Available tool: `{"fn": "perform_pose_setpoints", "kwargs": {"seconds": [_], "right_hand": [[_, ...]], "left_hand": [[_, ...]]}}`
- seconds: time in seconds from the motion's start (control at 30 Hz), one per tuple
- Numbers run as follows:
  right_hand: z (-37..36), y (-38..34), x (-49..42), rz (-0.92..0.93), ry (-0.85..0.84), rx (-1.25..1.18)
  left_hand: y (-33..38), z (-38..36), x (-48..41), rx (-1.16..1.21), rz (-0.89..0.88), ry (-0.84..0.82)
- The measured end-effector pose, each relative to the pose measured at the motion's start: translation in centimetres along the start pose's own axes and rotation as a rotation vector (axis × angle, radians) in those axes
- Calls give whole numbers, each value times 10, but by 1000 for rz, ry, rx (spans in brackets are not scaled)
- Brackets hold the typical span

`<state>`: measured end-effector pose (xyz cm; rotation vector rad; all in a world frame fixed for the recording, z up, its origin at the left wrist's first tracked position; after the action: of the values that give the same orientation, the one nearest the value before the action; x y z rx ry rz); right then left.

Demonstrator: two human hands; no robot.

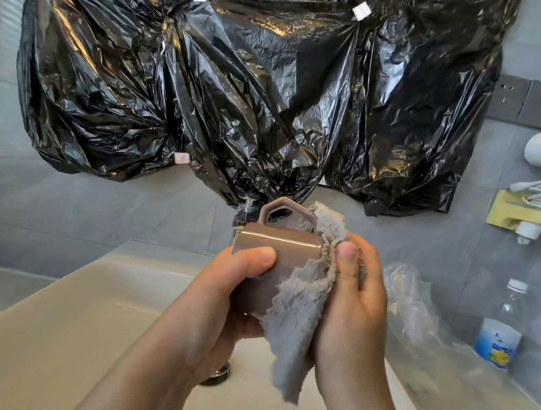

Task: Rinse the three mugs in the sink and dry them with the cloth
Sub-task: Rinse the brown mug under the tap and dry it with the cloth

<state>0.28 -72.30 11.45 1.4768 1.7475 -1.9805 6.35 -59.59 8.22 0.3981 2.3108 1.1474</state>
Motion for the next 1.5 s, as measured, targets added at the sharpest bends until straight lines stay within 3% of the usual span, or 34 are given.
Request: {"fn": "perform_pose_setpoints", "kwargs": {"seconds": [0.2, 0.33, 0.47, 0.6, 0.7, 0.83, 1.0, 1.17, 1.37, 1.5], "right_hand": [[-27, -8, 15, 93, -219, 125], [-35, -8, 24, 171, -197, 275], [-26, -11, 21, 125, -110, 161], [-11, -5, 12, -51, -58, -80], [-6, -6, 4, -116, -119, -101], [-5, -7, 4, -96, -131, -5], [-22, -13, 19, 94, -185, 94], [-17, -21, 20, 244, -128, 255], [-39, -4, 19, 7, -444, -42], [-28, -7, 10, -6, -381, -146]], "left_hand": [[5, 8, -7, 214, -64, 73], [9, 9, -7, 329, -51, 41], [7, 2, -2, 207, 31, -36], [16, -8, 1, -36, -136, -146], [16, -7, 1, -44, -151, -190], [12, -4, 0, 97, -164, -96], [17, 11, -1, 250, -219, 64], [23, 19, 1, 198, -205, 129], [32, 8, 1, 102, -219, -23], [25, 0, 1, -7, -207, -131]]}}
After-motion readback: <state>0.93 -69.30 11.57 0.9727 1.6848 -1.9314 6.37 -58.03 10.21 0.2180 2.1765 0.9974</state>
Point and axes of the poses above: each hand's wrist, its own x-axis away from the middle knuckle, its own z-axis out of the back of the hand, y = z × x, the point moved 8 cm from there along -x, towards the middle knuckle, and after that the axes turned 7 degrees about x, right-handed, at the moved point
